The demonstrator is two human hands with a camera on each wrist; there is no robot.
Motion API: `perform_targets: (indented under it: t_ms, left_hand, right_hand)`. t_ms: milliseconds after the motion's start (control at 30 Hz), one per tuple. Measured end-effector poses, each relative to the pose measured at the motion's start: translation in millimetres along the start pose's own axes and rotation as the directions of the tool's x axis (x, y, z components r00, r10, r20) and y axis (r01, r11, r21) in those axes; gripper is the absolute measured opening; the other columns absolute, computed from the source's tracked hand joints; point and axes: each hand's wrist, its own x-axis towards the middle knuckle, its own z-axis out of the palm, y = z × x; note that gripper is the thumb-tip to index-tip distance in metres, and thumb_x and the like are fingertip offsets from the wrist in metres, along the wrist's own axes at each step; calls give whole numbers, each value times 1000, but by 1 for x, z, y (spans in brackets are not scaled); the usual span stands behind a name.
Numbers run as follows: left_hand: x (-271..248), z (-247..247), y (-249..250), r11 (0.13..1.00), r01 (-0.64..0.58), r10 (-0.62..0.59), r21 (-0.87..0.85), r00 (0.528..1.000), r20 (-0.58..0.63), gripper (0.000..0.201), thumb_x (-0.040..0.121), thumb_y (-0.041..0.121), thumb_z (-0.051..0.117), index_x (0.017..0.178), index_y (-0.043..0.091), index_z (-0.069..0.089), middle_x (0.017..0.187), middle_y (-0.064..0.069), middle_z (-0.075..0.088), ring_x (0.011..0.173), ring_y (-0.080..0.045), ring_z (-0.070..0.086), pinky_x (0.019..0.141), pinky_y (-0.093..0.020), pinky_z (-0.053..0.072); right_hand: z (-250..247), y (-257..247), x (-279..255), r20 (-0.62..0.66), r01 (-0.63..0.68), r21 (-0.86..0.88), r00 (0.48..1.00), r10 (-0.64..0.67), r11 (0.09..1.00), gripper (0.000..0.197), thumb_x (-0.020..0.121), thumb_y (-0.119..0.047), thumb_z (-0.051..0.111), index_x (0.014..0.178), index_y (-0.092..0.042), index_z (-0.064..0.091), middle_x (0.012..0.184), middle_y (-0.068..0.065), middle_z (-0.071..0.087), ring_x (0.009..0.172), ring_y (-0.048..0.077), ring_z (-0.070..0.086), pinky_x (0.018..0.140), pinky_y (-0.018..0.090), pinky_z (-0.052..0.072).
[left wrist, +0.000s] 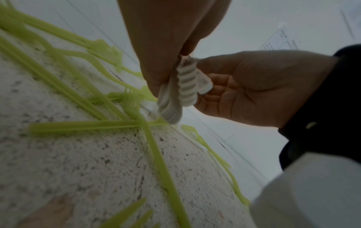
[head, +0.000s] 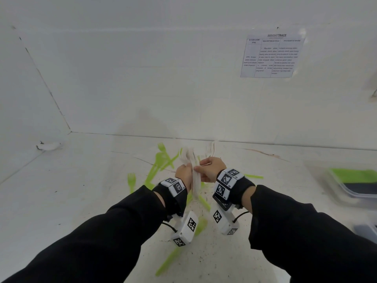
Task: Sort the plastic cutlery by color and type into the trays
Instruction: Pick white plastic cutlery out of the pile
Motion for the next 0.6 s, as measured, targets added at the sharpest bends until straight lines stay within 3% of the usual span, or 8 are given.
perform_targets:
  t_ms: [100,333,500,600]
  left_hand:
    - [1,2,-3,1000,16,-16,-22,1000,-1,40,96,18,38,125,-8,47,120,-25,58,109,-39,58,97,-51,46]
    - [2,1,-3,996,84,-85,15,995,48,45,98,23,38,131,-7,42,124,-24,56,113,-38,56,99,-48,45]
    - [5,4,-4,990,120,-126,77,989,78,39,95,20,37,119,-5,51,118,-27,59,109,-39,58,97,-52,46]
    - [12,3,-9,982,181,-186,52,976,114,42,89,21,35,120,-2,52,119,-27,59,109,-39,58,92,-44,48]
  right_hand:
    - [0,1,-1,26,12,-26,1000,-11,1000,19,82,-10,69,89,-11,51,73,5,59,62,17,58,70,33,55]
    - [-5,0,-2,1,9,-136,1000,-9,991,25,75,-16,75,86,-13,53,70,1,59,59,13,57,73,31,56]
    - [-6,0,-2,-11,-14,-169,1000,12,986,26,74,-10,75,78,-15,49,71,4,57,58,16,57,68,33,57]
    - [-7,-2,-2,6,-14,-218,1000,15,976,27,74,-12,75,78,-16,49,70,4,58,57,16,57,70,34,57]
